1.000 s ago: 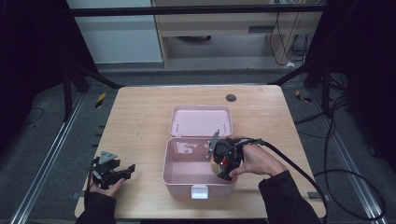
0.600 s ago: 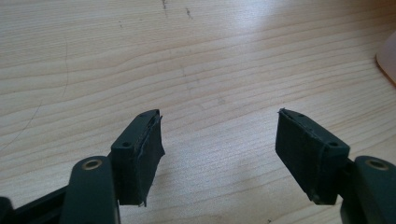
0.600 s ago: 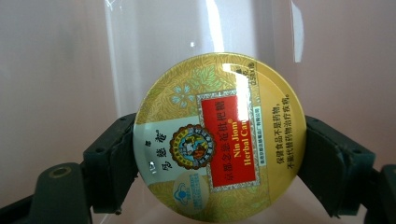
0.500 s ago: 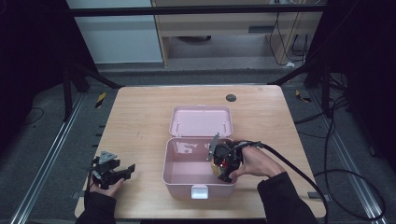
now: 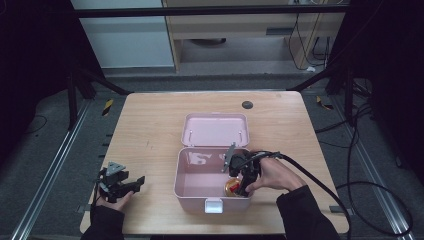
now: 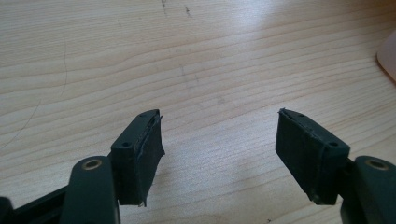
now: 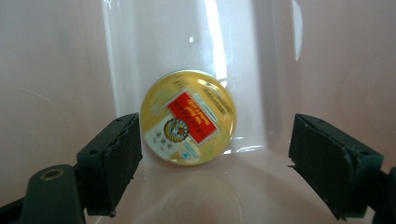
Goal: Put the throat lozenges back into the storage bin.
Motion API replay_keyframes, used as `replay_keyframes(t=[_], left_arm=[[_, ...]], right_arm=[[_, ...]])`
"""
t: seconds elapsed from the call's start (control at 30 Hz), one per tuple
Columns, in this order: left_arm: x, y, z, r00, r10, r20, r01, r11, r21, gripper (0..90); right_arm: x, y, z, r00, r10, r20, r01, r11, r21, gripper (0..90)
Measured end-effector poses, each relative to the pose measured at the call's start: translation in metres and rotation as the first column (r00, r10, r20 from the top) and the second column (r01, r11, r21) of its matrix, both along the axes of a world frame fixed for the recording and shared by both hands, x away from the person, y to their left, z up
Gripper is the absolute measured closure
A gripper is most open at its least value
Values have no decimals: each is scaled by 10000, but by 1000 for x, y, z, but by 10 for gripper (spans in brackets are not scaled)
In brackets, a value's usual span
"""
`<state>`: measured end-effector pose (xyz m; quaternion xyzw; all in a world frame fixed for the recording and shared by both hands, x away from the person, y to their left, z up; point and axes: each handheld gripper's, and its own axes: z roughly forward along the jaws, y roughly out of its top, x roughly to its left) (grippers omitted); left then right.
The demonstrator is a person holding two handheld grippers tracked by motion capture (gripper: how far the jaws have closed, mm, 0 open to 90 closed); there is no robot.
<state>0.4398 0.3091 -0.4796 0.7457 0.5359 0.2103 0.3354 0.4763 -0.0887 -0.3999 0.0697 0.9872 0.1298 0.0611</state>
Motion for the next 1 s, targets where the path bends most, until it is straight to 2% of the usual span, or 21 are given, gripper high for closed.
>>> replay_keyframes(t=[0.1,0.17,0.2,0.27,0.37,0.4,0.43,0.47,0.5,0.53,0.57,0.63,0.67,0.73,0.77,0.8,0.83,0.87,0.9,0.93,1.0], left_arm=[[0,0,0,10000,3,7,-3,10000,-9,310],[0,0,0,10000,9,15,-9,10000,-10,310],[0,0,0,10000,9,15,-9,10000,-10,310],[0,0,0,10000,14,15,-14,10000,-15,310],[0,0,0,10000,11,17,-11,10000,-11,310],[0,0,0,10000,20,12,-20,10000,-4,310],[0,0,0,10000,18,20,-18,10000,-14,310],[0,0,0,10000,19,11,-19,10000,2,310],[0,0,0,10000,19,11,-19,10000,2,310],[0,0,0,10000,21,19,-21,10000,-14,310],[-1,0,0,10000,22,22,-22,10000,-14,310],[-1,0,0,10000,27,34,-27,10000,-15,310],[-1,0,0,10000,40,37,-40,10000,-13,310],[-1,1,0,10000,38,30,-38,10000,-6,310],[-1,1,0,10000,51,35,-51,10000,1,310],[-1,1,0,10000,51,35,-51,10000,1,310],[-1,1,0,10000,51,38,-51,10000,2,310],[-1,1,0,10000,54,41,-54,10000,7,310],[-1,1,1,10000,51,39,-51,10000,21,310],[-1,1,0,10000,60,43,-60,10000,23,310],[-1,0,0,10000,75,51,-75,10000,8,310]], right_arm=[[-1,-2,6,9997,-187,140,182,9992,367,185],[-3,-7,16,9981,-480,376,444,9949,903,192],[-3,-7,16,9981,-480,376,444,9949,903,192],[-4,-13,25,9957,-738,562,659,9892,1308,188],[-7,-23,38,9849,-1372,1054,1153,9747,1915,171],[-8,-31,47,9735,-1817,1386,1474,9628,2265,145],[-8,-31,47,9735,-1817,1386,1474,9628,2265,145],[-10,-39,54,9605,-2194,1711,1688,9485,2682,126],[-11,-43,58,9538,-2423,1777,1825,9370,2978,127],[-11,-43,58,9538,-2423,1777,1825,9370,2978,127],[-12,-48,60,9481,-2653,1754,1979,9238,3278,127],[-13,-58,64,9348,-3062,1802,2260,9037,3637,117],[-14,-61,64,9298,-3184,1846,2343,8988,3705,110],[-15,-70,65,9173,-3517,1865,2567,8807,3980,101],[-17,-80,64,9033,-3871,1848,2778,8562,4356,99],[-17,-80,64,9033,-3871,1848,2778,8562,4356,99],[-18,-85,64,8961,-4032,1858,2864,8448,4520,99],[-20,-94,62,8796,-4378,1864,3075,8219,4795,96],[-20,-94,62,8796,-4378,1864,3075,8219,4795,96],[-23,-103,60,8624,-4709,1856,3268,7980,5063,85],[-25,-111,57,8435,-5082,1737,3491,7646,5418,79]])
